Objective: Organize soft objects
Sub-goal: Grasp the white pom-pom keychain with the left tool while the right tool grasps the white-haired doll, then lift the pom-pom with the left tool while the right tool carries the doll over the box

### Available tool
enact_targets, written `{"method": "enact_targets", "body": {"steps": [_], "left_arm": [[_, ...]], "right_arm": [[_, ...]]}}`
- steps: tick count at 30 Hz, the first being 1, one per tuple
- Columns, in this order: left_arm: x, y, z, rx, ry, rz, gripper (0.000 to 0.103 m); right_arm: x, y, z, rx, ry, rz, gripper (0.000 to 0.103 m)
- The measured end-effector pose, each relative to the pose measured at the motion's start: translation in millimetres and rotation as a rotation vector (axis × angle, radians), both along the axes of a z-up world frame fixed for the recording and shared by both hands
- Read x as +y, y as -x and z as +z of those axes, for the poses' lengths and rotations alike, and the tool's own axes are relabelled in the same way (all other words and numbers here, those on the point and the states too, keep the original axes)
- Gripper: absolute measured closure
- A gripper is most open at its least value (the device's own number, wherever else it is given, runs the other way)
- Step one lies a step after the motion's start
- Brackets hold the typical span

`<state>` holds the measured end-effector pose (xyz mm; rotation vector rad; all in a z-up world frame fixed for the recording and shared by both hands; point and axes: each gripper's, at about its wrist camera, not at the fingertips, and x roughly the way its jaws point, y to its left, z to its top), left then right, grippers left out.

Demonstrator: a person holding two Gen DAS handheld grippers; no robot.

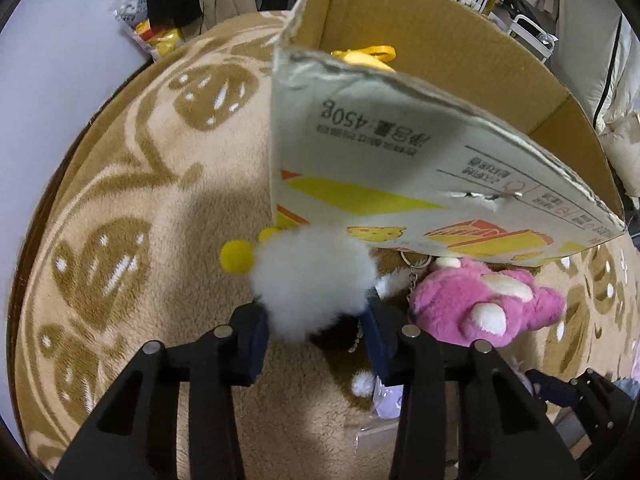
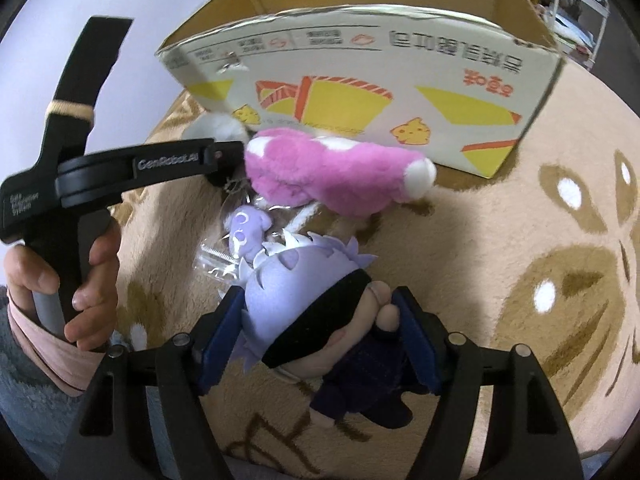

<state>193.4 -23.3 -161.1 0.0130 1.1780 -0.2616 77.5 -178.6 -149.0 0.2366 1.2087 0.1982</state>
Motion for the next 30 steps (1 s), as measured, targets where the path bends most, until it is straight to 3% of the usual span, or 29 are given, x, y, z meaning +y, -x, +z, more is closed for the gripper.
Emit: {"method": "enact_targets", "body": {"steps": [14,18,23,30], "left_arm": [[7,27,40,-0.141,0.001,0.034,0.067],[8,40,52,-0.200,-0.018,0.040,0.067],[11,58,78,-0.332,-0.032,0.046,0.067],[9,80,107,-0.485,-0.008,0.036,0.067]], "right_arm": [[-36,11,32,-0.120,-0.030,-0.093,0.025],[-46,20,51,-0.205,-0.035,-0.119,0.025],[-41,26,70,-0.346,-0.031,-0.153,0.025],[-40,32,92,-0.514,-0.016,-0.183,0.025]]}}
